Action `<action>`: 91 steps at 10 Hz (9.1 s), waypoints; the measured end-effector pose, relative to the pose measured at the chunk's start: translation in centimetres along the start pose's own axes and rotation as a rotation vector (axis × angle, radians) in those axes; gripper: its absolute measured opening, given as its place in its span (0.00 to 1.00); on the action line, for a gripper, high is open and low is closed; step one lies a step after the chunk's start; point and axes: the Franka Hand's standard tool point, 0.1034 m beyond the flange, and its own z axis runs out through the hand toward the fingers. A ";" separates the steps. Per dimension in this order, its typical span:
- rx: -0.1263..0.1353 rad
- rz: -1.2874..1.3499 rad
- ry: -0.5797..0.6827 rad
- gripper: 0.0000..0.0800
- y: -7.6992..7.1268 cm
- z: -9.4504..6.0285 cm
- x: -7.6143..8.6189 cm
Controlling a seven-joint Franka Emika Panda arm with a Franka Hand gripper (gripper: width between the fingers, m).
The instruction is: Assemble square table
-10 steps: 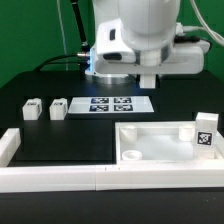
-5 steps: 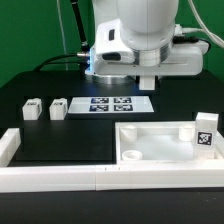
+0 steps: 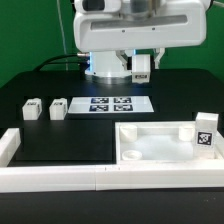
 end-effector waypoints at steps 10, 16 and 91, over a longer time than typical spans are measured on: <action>-0.052 0.038 0.775 0.36 1.6 -1.2 8.3; -0.083 0.036 0.818 0.36 2.2 0.6 8.6; 0.052 0.346 0.455 0.81 1.2 3.4 10.4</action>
Offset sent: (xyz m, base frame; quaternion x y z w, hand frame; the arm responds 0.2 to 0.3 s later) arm 0.0000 0.0000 0.0000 0.0000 0.1938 0.0000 0.9810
